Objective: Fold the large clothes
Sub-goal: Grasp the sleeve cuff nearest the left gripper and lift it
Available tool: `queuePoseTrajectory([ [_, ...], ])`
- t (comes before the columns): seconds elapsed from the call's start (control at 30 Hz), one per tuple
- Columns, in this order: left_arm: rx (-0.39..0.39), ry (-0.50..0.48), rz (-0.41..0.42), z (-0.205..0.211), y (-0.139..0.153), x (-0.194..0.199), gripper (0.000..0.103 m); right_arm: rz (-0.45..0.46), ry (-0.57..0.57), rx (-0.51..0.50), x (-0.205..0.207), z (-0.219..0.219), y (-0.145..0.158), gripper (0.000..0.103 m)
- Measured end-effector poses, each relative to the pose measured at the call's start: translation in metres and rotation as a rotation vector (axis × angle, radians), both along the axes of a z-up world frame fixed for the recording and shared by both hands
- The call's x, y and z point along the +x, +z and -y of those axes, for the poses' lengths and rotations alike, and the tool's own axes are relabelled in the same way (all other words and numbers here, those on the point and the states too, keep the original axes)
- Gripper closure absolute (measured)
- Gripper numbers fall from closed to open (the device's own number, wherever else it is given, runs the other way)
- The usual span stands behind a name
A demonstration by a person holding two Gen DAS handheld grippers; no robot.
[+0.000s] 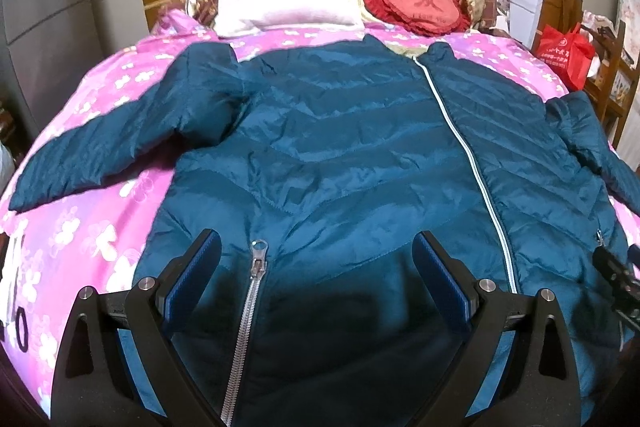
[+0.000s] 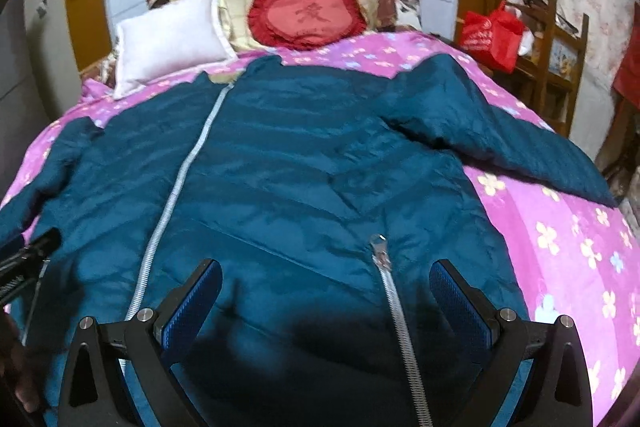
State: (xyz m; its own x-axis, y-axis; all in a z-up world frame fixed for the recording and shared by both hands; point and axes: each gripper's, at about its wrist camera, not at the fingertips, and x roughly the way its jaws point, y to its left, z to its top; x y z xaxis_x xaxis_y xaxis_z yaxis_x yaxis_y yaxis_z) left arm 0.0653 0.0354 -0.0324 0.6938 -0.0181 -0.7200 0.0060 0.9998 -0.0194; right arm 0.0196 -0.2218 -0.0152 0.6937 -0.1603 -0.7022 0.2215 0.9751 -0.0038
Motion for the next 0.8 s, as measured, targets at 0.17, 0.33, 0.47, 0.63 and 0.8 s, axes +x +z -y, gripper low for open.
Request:
queuePoseTrajectory([
  [0.17,-0.008,0.078,0.054,-0.044,0.024,0.004,0.006,-0.063,-0.016,0.007,0.008,0.002,-0.015,0.0],
  [0.33,0.031,0.19,0.043,-0.137,0.041,0.018,0.006,-0.066,0.011,0.023,0.011,-0.004,-0.015,0.0],
  [0.47,0.078,0.334,0.001,-0.231,0.043,0.029,0.006,-0.063,0.034,0.03,0.008,-0.009,-0.015,0.0],
  [0.63,0.065,0.529,-0.06,-0.351,0.03,0.033,0.006,-0.076,0.037,0.041,0.009,-0.009,-0.017,0.0],
  [0.8,0.01,0.623,-0.152,-0.418,0.003,0.043,0.007,-0.084,0.043,0.031,0.009,-0.011,-0.019,0.0],
])
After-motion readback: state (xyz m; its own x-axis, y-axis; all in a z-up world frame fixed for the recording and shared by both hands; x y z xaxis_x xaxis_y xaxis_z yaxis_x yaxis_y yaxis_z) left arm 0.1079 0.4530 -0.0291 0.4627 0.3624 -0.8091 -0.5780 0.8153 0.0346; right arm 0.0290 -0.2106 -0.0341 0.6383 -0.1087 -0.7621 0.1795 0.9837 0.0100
